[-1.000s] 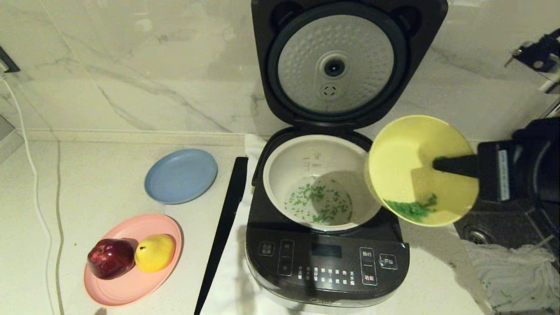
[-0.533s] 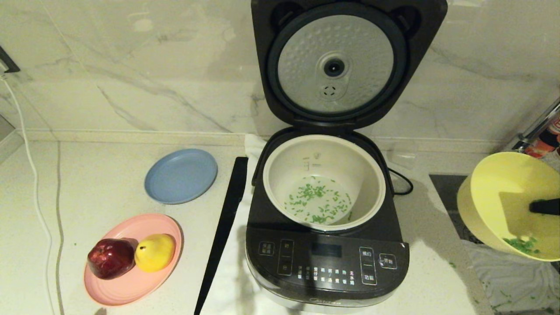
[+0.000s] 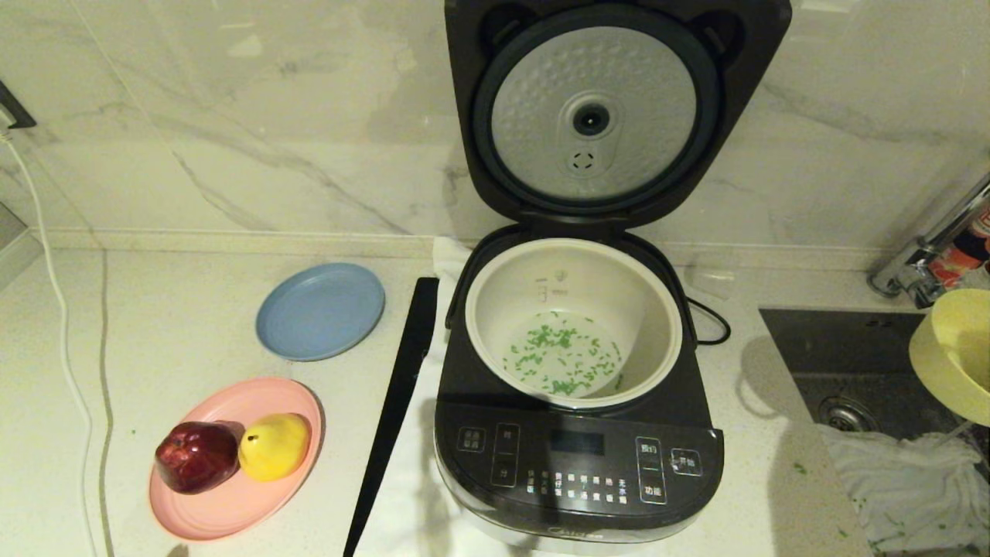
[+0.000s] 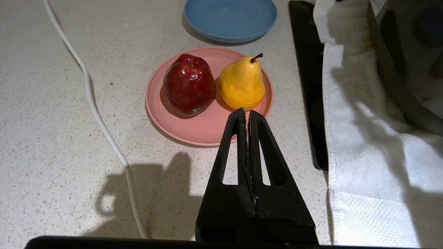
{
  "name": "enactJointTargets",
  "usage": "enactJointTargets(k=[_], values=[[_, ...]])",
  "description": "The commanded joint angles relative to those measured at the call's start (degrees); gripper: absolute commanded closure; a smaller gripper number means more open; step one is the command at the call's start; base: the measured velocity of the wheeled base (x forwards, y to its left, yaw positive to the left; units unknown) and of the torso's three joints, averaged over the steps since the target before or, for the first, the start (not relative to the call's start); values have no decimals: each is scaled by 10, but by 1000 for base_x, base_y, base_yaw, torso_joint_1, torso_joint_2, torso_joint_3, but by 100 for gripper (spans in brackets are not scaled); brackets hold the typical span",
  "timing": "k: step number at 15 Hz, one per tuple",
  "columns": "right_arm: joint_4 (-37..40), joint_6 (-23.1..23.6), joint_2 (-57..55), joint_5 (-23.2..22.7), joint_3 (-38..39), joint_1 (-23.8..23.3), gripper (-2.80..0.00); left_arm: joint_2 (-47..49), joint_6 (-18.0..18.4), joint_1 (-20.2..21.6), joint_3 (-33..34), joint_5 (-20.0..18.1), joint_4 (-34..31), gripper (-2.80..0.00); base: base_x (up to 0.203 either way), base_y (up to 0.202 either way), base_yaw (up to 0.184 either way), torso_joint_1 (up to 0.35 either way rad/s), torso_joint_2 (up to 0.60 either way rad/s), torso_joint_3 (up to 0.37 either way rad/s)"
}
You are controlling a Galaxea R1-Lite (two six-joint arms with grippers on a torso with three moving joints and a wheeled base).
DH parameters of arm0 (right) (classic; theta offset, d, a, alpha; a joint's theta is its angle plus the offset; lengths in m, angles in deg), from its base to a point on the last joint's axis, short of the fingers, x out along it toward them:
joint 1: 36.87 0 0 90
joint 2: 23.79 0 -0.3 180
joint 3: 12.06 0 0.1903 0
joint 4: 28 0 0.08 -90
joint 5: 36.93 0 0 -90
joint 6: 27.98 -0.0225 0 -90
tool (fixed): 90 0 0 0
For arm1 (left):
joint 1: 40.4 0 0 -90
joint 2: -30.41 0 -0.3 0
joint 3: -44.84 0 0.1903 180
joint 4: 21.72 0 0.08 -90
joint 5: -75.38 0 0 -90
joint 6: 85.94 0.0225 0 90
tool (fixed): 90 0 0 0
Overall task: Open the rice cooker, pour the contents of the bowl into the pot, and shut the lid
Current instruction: Fill a bowl with water from the tap
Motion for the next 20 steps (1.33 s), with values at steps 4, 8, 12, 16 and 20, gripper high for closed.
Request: enactJointTargets(k=[4,8,12,16,20], values=[[-75,7,-164,-73,19,-218,0,0,0,0,2,0,0,0,0,0,0,0,0,0],[-132,13,-237,-100,22,-304,0,0,0,0,2,0,0,0,0,0,0,0,0,0],[-187,36,-306,-110,14,-356,0,0,0,0,2,0,0,0,0,0,0,0,0,0],[-239,29,-362,-117,-14,-366,0,0,0,0,2,0,0,0,0,0,0,0,0,0],[-242,3,-389,-126,-56,-367,0,0,0,0,2,0,0,0,0,0,0,0,0,0]])
